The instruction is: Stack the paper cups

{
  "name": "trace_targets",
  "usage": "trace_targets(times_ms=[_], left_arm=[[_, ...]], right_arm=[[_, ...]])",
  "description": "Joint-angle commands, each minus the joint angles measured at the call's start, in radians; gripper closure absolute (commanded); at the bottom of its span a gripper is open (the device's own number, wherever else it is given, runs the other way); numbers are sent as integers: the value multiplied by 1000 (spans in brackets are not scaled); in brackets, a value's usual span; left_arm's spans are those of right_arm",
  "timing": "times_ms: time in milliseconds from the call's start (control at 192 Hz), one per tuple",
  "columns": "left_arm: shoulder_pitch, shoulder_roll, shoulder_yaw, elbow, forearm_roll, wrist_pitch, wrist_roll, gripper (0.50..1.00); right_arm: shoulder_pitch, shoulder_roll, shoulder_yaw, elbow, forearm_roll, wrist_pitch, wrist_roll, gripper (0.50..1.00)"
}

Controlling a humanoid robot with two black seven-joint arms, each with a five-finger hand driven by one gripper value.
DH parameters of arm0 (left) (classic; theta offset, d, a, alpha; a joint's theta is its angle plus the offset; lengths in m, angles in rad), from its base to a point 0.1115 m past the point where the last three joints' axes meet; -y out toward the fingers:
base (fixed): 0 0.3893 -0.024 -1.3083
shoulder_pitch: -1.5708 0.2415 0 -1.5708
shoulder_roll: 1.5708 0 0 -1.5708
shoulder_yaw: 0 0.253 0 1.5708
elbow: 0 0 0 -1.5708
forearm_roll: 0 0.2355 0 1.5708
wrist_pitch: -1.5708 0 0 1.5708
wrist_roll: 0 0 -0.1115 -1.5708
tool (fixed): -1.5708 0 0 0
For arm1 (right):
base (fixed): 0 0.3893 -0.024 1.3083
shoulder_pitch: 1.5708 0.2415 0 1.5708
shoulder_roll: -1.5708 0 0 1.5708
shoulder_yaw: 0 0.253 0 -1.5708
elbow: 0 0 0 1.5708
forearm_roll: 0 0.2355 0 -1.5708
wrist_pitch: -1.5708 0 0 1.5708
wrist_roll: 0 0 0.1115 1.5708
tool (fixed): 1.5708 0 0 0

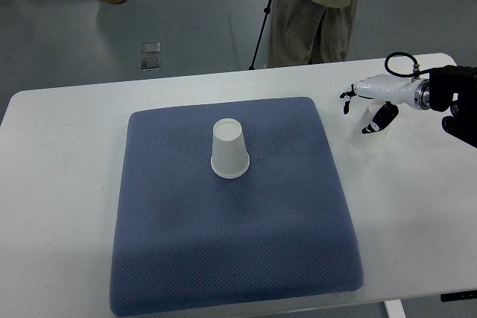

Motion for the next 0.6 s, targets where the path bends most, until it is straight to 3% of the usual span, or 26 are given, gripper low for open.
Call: trace_targets(times_ms=[0, 349, 594], left_arm=[[0, 0, -1, 0, 0, 0, 0, 500], [0, 0, -1, 0, 0, 0, 0, 500], [0, 0, 1, 0, 0, 0, 0, 500]], right_arm=[[-2, -10, 0, 0, 1, 2, 0, 638], [-19, -10, -1, 1, 87, 2, 0, 638], [-19, -18, -3, 3, 106, 28, 19, 603]])
